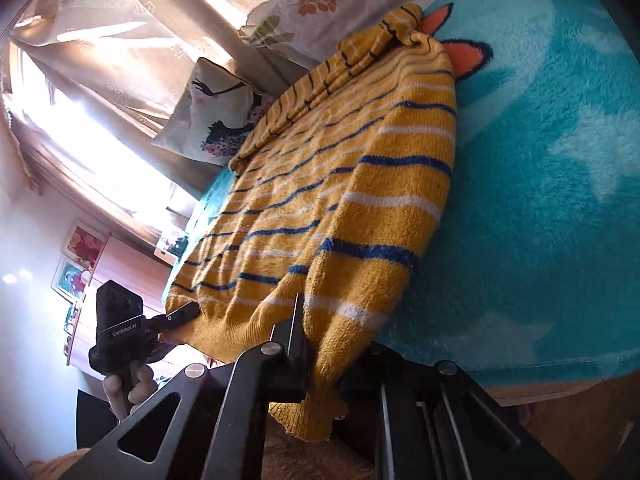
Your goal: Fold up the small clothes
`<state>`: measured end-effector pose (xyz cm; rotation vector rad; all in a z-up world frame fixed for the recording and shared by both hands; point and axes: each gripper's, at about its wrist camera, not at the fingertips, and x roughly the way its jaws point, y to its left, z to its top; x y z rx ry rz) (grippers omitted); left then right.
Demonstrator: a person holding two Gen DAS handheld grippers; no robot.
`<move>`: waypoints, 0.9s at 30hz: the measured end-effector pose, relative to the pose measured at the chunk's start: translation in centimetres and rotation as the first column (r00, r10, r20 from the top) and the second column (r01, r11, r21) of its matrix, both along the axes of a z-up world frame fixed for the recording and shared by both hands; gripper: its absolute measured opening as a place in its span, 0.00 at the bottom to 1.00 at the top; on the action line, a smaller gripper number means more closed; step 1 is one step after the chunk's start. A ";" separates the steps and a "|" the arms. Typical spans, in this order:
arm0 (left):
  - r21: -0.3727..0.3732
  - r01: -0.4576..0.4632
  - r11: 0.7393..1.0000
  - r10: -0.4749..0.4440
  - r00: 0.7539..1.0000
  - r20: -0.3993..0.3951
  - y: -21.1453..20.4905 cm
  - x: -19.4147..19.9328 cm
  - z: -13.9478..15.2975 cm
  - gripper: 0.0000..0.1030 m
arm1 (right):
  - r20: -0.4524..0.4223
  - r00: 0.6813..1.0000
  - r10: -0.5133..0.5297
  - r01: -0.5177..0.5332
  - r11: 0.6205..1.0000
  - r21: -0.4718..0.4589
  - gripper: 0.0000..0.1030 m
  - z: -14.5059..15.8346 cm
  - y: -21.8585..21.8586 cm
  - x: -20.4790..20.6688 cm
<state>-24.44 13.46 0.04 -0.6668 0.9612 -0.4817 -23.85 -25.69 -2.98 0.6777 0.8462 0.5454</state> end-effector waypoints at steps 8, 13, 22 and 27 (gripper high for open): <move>0.099 -0.010 0.995 -0.001 0.993 0.115 0.0 -1.9 3.4 0.04 | 0.093 0.995 0.047 -0.042 0.997 -0.057 0.09 3.6 -0.6 -3.5; 0.080 -0.026 0.996 0.017 0.994 0.104 0.4 0.7 4.3 0.04 | 0.112 0.991 0.074 -0.066 0.995 -0.075 0.09 5.2 0.4 -0.3; 0.132 -0.048 0.990 0.026 0.986 0.164 -0.2 13.6 10.7 0.04 | 0.206 0.976 0.070 -0.041 0.989 -0.143 0.09 13.0 0.5 10.9; 0.195 -0.048 0.980 0.033 0.996 0.081 -2.0 26.0 10.9 0.04 | 0.160 0.987 0.016 0.008 0.989 -0.146 0.09 14.1 0.1 21.4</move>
